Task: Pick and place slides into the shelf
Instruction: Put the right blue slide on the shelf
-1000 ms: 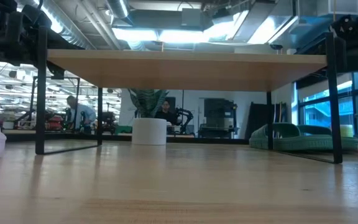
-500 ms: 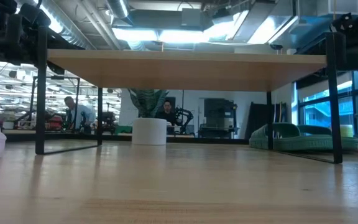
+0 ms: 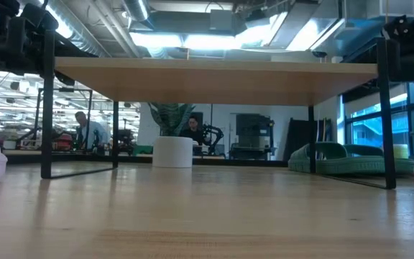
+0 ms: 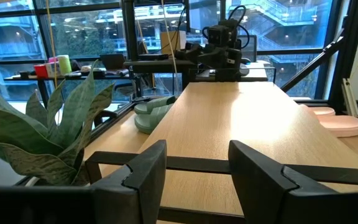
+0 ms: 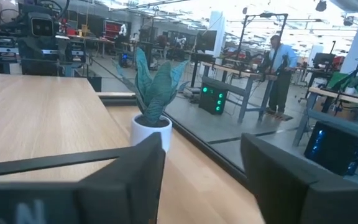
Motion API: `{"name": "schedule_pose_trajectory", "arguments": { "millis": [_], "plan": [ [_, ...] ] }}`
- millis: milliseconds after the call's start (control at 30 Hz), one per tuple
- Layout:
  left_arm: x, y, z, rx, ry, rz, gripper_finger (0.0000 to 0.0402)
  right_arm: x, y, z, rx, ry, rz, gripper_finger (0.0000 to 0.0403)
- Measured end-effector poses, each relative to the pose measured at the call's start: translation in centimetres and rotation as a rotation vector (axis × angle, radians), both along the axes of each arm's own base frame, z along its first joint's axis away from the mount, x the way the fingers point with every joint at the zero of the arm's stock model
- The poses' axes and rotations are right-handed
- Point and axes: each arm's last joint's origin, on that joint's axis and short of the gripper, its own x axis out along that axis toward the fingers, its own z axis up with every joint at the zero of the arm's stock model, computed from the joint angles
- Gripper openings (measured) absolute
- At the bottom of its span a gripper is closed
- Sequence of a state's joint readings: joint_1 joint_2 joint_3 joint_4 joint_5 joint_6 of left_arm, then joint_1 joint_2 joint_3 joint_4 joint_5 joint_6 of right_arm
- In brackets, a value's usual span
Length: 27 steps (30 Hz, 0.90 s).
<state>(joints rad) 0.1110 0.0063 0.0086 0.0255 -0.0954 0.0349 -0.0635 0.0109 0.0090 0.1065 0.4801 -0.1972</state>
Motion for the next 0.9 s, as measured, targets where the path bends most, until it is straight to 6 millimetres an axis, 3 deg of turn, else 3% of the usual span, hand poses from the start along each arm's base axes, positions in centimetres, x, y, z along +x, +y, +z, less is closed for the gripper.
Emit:
{"name": "schedule_pose_trajectory", "arguments": {
  "millis": [167, 367, 433, 633, 900],
  "plan": [
    [0.0, 0.0, 0.0, 0.0, 0.0, 0.0, 0.0166, 0.0, 0.0, 0.1, -0.016, -0.006, -0.002, 0.028],
    [0.0, 0.0, 0.0, 0.0, 0.001, 0.0, 0.0166, -0.1, 0.0, 0.4, -0.05, 0.017, -0.007, 0.0291],
    [0.0, 0.0, 0.0, 0.0, 0.001, 0.0, 0.0166, -0.3, 0.0, 1.2, -0.058, 0.025, -0.029, 0.0288],
    [0.0, 0.0, 0.0, 0.0, 0.002, 0.0, 0.0166, -1.0, -0.6, 3.7, -0.035, 0.158, -0.31, 0.0269],
    [0.0, 0.0, 0.0, 0.0, 0.002, 0.0, 0.0166, 0.2, -0.9, 7.9, 0.019, 0.213, -0.399, 0.0249]
  ]
}}
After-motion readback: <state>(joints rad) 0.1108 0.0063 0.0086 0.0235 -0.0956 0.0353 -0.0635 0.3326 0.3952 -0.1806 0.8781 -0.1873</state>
